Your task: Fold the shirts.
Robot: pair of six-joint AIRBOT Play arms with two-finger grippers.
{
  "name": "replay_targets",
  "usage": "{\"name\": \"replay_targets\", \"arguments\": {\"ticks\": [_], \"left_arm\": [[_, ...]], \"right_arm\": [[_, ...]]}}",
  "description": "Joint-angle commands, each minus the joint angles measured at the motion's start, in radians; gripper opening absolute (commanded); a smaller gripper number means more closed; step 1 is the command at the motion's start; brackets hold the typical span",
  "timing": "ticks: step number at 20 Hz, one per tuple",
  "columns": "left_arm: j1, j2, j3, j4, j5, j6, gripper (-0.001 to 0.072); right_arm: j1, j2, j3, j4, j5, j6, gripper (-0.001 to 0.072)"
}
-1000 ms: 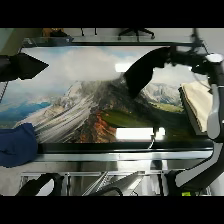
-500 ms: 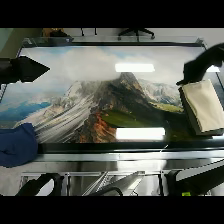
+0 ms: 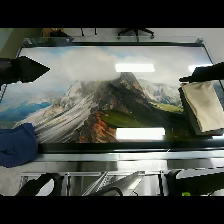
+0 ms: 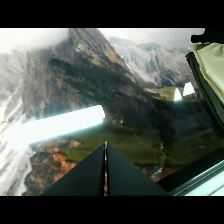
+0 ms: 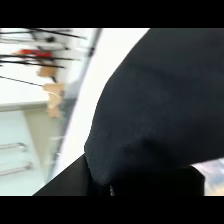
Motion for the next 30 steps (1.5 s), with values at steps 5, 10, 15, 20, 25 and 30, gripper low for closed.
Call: {"name": "replay_targets", "arguments": {"ticks": [5,10,15,20,25,30], "left_arm": [[0.001,-0.003,0.0,0.0,-0.001,0.0,0.0015],[0.001,-0.003,0.0,0.0,-0.001,0.001,0.0015],[0.001,-0.003,0.0,0.0,-0.001,0.01,0.0015],[0.001,-0.008,0.0,0.0,-0.001,0.012,0.0015],[0.001,-0.008,0.0,-0.001,0.0,0.013,0.0015],[-0.079,0.049,-0.105,0.001,0.023,0.034,0.0013]], "right_arm": [[-0.006,0.076,-0.01,-0.571,0.388,0.172,0.0021],[-0.007,0.117,-0.119,-0.833,0.519,0.171,0.0022],[-0.006,0.122,-0.208,-0.859,0.526,0.089,0.0615],[-0.006,0.129,-0.208,-0.691,0.422,0.014,0.0696],[0.067,0.132,-0.208,-0.303,0.235,-0.07,0.0344],[0.38,0.15,-0.254,-0.345,0.211,-0.171,0.002]]}}
